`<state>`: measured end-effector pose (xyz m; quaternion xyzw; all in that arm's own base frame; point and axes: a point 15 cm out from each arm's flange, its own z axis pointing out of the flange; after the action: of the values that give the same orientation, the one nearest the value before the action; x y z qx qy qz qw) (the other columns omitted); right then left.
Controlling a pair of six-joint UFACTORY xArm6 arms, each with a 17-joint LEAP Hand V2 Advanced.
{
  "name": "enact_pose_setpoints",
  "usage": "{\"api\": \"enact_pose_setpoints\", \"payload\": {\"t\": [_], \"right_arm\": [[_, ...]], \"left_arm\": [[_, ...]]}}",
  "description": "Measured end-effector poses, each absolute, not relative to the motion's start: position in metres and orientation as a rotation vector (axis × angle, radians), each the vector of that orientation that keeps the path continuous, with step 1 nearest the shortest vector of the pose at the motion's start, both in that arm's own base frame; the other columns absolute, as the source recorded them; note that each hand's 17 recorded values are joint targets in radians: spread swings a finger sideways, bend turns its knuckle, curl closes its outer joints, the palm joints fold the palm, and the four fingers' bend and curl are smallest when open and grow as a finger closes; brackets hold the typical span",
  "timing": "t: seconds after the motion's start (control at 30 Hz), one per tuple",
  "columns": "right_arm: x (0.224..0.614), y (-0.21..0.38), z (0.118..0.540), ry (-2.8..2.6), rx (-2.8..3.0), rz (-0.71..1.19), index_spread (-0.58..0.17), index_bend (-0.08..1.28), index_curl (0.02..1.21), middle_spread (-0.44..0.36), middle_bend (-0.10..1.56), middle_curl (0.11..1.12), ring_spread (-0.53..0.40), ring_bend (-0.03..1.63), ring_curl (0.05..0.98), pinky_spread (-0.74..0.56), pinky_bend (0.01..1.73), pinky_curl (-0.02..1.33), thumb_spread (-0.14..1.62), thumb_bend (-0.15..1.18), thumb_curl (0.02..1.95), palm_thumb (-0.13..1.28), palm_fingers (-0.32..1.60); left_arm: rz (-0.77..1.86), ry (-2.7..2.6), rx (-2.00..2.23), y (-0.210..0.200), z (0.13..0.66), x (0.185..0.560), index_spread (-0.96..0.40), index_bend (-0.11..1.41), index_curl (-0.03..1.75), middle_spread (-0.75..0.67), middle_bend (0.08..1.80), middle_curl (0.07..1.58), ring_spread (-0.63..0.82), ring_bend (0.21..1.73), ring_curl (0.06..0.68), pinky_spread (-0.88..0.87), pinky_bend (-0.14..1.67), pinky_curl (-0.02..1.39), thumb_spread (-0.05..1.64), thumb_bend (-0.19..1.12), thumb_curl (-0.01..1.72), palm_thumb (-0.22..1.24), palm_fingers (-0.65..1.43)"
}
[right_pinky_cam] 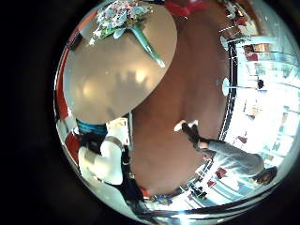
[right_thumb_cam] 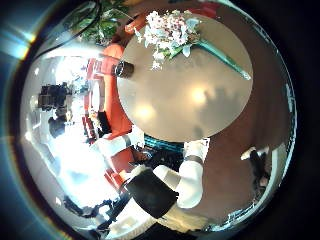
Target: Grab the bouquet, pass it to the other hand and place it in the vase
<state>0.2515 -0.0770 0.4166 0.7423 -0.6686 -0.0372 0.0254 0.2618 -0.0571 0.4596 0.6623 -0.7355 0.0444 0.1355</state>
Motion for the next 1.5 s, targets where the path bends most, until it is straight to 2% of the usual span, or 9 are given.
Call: {"api": "enact_pose_setpoints", "payload": {"t": [0.17,0.33,0.5,0.63,0.77,0.9,1.0,1.17,1.5], "right_arm": [[0.253,-0.084,0.423,-2.078,2.283,-0.089,-0.437,0.17,0.28,-0.017,0.19,0.33,0.176,0.39,0.221,0.39,0.36,0.29,1.25,-0.01,0.22,0.19,0.14],[0.256,-0.084,0.429,-2.084,2.287,-0.066,-0.439,0.17,0.29,-0.058,0.19,0.33,0.178,0.39,0.226,0.39,0.35,0.29,1.25,-0.01,0.22,0.21,0.16],[0.253,-0.081,0.425,-2.079,2.297,-0.079,-0.433,0.16,0.28,-0.061,0.20,0.33,0.171,0.40,0.230,0.39,0.35,0.29,1.26,-0.01,0.22,0.21,0.20],[0.255,-0.082,0.418,-2.035,2.332,-0.111,-0.425,0.14,0.27,-0.112,0.24,0.34,0.109,0.48,0.245,0.37,0.35,0.29,1.26,-0.01,0.22,0.21,0.29],[0.264,-0.101,0.407,-2.093,2.279,-0.126,-0.412,0.17,0.27,-0.101,0.24,0.34,0.055,0.52,0.251,0.35,0.36,0.29,1.25,-0.01,0.22,0.23,0.35],[0.271,-0.121,0.388,-2.137,2.203,-0.215,-0.391,0.16,0.27,-0.084,0.23,0.34,0.009,0.58,0.264,0.32,0.37,0.29,1.21,0.01,0.26,0.33,0.39],[0.283,-0.146,0.377,-2.196,2.124,-0.270,-0.373,0.16,0.28,-0.081,0.23,0.35,-0.009,0.60,0.266,0.31,0.38,0.29,1.18,-0.01,0.28,0.37,0.38],[0.324,-0.177,0.368,-2.246,2.033,-0.340,-0.321,0.12,0.26,-0.049,0.24,0.35,-0.006,0.63,0.271,0.32,0.44,0.29,1.13,-0.02,0.31,0.40,0.32],[0.368,-0.180,0.297,-2.259,1.882,-0.484,-0.270,0.15,0.24,-0.025,0.29,0.37,0.011,0.71,0.275,0.32,0.50,0.29,1.08,-0.02,0.34,0.43,0.29]], "left_arm": [[0.164,-2.110,1.918,-0.059,0.463,0.255,0.03,0.18,0.35,0.42,0.19,0.32,0.56,0.48,0.191,0.53,0.19,0.31,1.13,-0.02,0.30,0.24,0.13],[0.155,-2.105,1.919,-0.057,0.463,0.251,0.03,0.17,0.35,0.42,0.19,0.32,0.56,0.48,0.190,0.53,0.19,0.31,1.13,-0.02,0.30,0.24,0.13],[0.094,-2.115,1.856,-0.066,0.444,0.241,0.03,0.18,0.35,0.42,0.19,0.32,0.56,0.48,0.192,0.53,0.19,0.31,1.14,-0.02,0.30,0.26,0.13],[0.072,-2.160,1.795,-0.076,0.428,0.231,0.03,0.18,0.35,0.42,0.19,0.32,0.56,0.47,0.192,0.53,0.19,0.30,1.15,-0.01,0.31,0.29,0.13],[0.093,-2.260,1.727,-0.092,0.413,0.237,0.03,0.18,0.35,0.41,0.19,0.32,0.55,0.47,0.191,0.53,0.19,0.30,1.16,-0.02,0.31,0.29,0.15],[0.076,-2.312,1.664,-0.101,0.413,0.246,0.03,0.18,0.36,0.40,0.19,0.32,0.54,0.47,0.190,0.52,0.19,0.30,1.15,-0.02,0.31,0.31,0.15],[0.048,-2.356,1.600,-0.105,0.417,0.247,0.03,0.18,0.36,0.41,0.19,0.32,0.54,0.47,0.191,0.52,0.19,0.30,1.16,-0.02,0.31,0.31,0.15],[0.049,-2.411,1.504,-0.101,0.405,0.245,0.03,0.19,0.37,0.41,0.19,0.31,0.54,0.47,0.190,0.51,0.19,0.29,1.16,-0.02,0.31,0.31,0.15],[0.024,-2.448,1.434,-0.099,0.380,0.264,0.03,0.19,0.38,0.41,0.18,0.31,0.54,0.46,0.188,0.51,0.19,0.29,1.16,-0.02,0.31,0.31,0.16]]}}
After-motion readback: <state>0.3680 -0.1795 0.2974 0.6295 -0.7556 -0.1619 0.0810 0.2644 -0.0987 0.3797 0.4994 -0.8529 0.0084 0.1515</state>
